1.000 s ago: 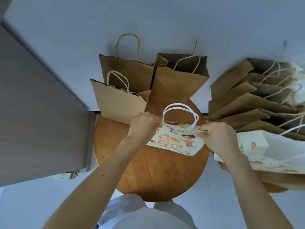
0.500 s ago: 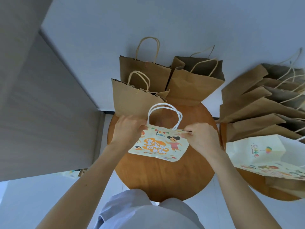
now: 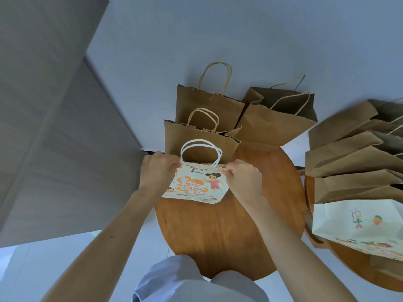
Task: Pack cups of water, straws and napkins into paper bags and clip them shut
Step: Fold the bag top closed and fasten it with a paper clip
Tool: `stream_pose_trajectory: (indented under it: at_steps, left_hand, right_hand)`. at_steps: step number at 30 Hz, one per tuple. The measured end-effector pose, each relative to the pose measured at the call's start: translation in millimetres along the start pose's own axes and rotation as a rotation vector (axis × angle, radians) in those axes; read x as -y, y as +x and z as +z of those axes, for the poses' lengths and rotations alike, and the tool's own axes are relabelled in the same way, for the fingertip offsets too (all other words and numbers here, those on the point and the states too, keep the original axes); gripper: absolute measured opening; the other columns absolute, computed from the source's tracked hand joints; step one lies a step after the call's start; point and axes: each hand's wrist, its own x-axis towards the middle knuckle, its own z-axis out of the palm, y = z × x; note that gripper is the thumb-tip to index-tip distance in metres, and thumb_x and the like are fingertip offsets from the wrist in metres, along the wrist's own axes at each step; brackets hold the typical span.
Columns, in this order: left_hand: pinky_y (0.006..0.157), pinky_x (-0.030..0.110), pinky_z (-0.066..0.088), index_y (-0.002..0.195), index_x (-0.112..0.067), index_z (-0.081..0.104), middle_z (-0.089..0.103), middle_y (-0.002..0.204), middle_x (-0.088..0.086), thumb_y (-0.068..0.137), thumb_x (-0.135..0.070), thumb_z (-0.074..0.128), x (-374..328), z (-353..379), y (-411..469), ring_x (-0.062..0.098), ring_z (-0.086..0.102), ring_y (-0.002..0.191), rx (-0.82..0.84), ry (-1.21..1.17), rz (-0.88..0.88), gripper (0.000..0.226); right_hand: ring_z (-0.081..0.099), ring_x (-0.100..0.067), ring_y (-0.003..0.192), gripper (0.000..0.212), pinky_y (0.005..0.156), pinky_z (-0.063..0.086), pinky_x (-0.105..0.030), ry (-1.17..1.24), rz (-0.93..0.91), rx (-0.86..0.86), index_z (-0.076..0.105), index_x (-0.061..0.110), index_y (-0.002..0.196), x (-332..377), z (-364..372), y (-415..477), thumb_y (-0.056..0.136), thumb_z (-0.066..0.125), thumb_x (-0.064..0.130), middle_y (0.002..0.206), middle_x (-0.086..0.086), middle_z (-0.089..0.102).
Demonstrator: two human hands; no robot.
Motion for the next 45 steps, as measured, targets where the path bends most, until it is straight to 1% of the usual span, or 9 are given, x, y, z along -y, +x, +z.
stream_pose_trajectory:
  at_steps: [4, 12, 15, 18, 22, 26, 31, 35, 45]
  left_hand:
    - [0.081, 0.031, 0.038, 0.105, -0.012, 0.069, 0.067, 0.102, 0.01, 0.095, -0.017, 0.049, -6.3, 5.5, 1.3, 0.025, 0.055, 0.093, -0.009, -0.047, 0.015, 0.023]
    - [0.07, 0.03, 0.042, 0.098, -0.011, 0.073, 0.071, 0.098, 0.009, 0.089, -0.009, 0.058, 6.3, 1.1, 8.6, 0.026, 0.06, 0.086, -0.13, -0.112, 0.092, 0.018]
    - [0.072, 0.028, 0.043, 0.103, -0.012, 0.071, 0.071, 0.101, 0.007, 0.091, -0.015, 0.057, 15.1, 1.5, 10.4, 0.023, 0.06, 0.089, -0.072, -0.069, 0.118, 0.019]
    - [0.076, 0.033, 0.049, 0.102, -0.014, 0.071, 0.071, 0.101, 0.005, 0.091, -0.017, 0.057, 24.3, 4.8, 2.5, 0.022, 0.061, 0.089, -0.048, -0.073, 0.134, 0.018]
    - [0.084, 0.038, 0.047, 0.101, -0.017, 0.071, 0.071, 0.1, 0.004, 0.092, -0.022, 0.055, 29.0, 8.8, -4.6, 0.023, 0.062, 0.089, -0.08, -0.035, 0.148, 0.019]
    - [0.106, 0.035, 0.028, 0.12, -0.026, 0.06, 0.059, 0.127, -0.005, 0.095, -0.035, 0.046, 25.6, 12.4, -13.2, 0.017, 0.048, 0.12, 0.008, 0.034, 0.092, 0.03]
    - [0.115, 0.04, 0.009, 0.146, -0.03, 0.02, 0.017, 0.155, -0.007, 0.096, -0.046, 0.038, 17.1, 11.2, -33.5, 0.018, 0.011, 0.143, 0.085, 0.118, 0.012, 0.056]
    - [0.114, 0.045, 0.012, 0.146, -0.031, 0.017, 0.014, 0.156, -0.008, 0.095, -0.049, 0.039, 6.6, 0.4, -65.4, 0.019, 0.013, 0.143, 0.028, 0.065, -0.042, 0.059]
    - [0.102, 0.046, 0.034, 0.137, -0.02, 0.044, 0.048, 0.139, -0.001, 0.092, -0.03, 0.053, -36.3, -42.5, -230.3, 0.026, 0.041, 0.128, -0.258, -0.105, 0.017, 0.046]
  right_hand:
    - [0.052, -0.02, 0.046, 0.01, 0.044, 0.016, -0.011, 0.009, 0.015, -0.085, 0.073, 0.013, 0.066, -9.9, 4.5, 5.9, 0.072, 0.073, 0.006, 0.06, 0.0, 0.061]
    - [0.059, -0.016, 0.052, 0.009, 0.044, 0.032, -0.013, 0.154, -0.066, -0.129, 0.074, 0.007, 0.071, -11.6, 10.1, 1.3, 0.072, 0.072, -0.001, 0.066, -0.003, 0.067]
    - [0.062, -0.014, 0.06, 0.007, 0.05, 0.041, -0.017, 0.247, -0.053, -0.118, 0.075, 0.006, 0.075, -8.1, 16.7, -6.7, 0.077, 0.07, 0.002, 0.071, -0.004, 0.069]
    - [0.062, -0.011, 0.064, 0.006, 0.054, 0.032, -0.003, 0.285, -0.034, -0.116, 0.076, 0.007, 0.079, -3.9, 22.8, -15.8, 0.078, 0.071, 0.004, 0.074, -0.003, 0.07]
    - [0.063, -0.015, 0.069, 0.007, 0.056, 0.035, -0.005, 0.299, 0.0, -0.115, 0.075, 0.005, 0.084, 0.8, 21.6, -22.5, 0.081, 0.069, 0.007, 0.079, -0.005, 0.07]
    - [0.059, -0.018, 0.102, 0.022, 0.075, 0.041, -0.021, 0.259, 0.081, 0.015, 0.068, 0.014, 0.108, -4.7, 15.1, -31.9, 0.088, 0.061, 0.018, 0.109, -0.001, 0.066]
    - [0.022, -0.013, 0.138, 0.061, 0.109, 0.025, -0.029, 0.23, 0.142, 0.186, 0.027, 0.025, 0.144, -0.3, -6.7, -49.2, 0.091, 0.057, 0.024, 0.151, 0.007, 0.027]
    - [0.025, -0.012, 0.137, 0.058, 0.107, 0.028, -0.029, 0.255, 0.063, 0.21, 0.03, 0.022, 0.143, 14.0, -42.9, -72.0, 0.091, 0.056, 0.026, 0.15, 0.007, 0.028]
    - [0.041, -0.008, 0.125, 0.042, 0.087, 0.029, -0.01, 0.327, -0.306, 0.171, 0.048, 0.021, 0.133, 29.8, -102.8, -188.8, 0.092, 0.055, 0.023, 0.138, 0.007, 0.046]
